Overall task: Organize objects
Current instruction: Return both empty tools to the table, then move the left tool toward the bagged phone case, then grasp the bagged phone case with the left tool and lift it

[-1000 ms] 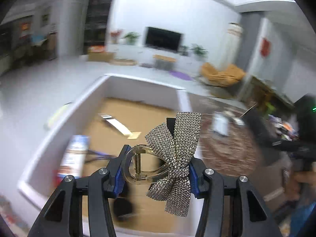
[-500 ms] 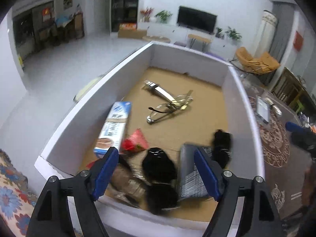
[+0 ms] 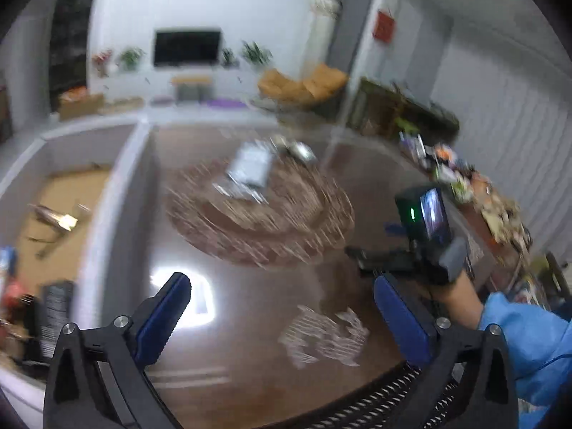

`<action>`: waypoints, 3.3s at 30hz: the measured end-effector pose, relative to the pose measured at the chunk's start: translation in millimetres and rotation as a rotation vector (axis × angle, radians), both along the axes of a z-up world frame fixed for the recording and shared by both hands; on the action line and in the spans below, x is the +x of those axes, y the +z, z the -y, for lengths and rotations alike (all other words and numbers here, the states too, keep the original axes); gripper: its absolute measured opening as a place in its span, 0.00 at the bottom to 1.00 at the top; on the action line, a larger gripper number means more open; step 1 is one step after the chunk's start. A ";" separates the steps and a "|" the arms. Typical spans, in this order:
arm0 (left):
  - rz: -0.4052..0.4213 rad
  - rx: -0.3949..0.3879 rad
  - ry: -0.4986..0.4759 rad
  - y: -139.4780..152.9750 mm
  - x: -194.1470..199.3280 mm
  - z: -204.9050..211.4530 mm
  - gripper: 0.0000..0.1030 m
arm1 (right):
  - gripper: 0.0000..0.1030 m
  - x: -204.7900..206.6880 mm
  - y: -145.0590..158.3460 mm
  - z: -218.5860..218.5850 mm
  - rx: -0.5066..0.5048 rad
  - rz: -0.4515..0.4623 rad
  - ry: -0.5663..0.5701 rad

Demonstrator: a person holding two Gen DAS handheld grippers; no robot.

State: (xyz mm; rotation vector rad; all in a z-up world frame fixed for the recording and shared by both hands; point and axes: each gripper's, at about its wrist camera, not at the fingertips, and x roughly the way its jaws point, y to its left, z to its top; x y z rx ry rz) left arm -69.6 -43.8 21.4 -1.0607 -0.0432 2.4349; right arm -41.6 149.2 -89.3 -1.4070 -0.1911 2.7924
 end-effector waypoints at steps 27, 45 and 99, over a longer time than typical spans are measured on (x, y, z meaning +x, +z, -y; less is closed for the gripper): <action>0.139 -0.289 0.082 -125.2 -80.3 -50.6 1.00 | 1.00 -16.0 -15.2 -17.4 -0.094 0.018 -0.060; 0.172 -0.306 0.107 -125.5 -79.4 -52.6 1.00 | 1.00 -15.7 -14.9 -17.5 -0.094 0.018 -0.059; 0.179 -0.326 -0.188 -127.3 -379.1 -145.7 1.00 | 1.00 -15.8 -15.4 -17.2 -0.095 0.018 -0.058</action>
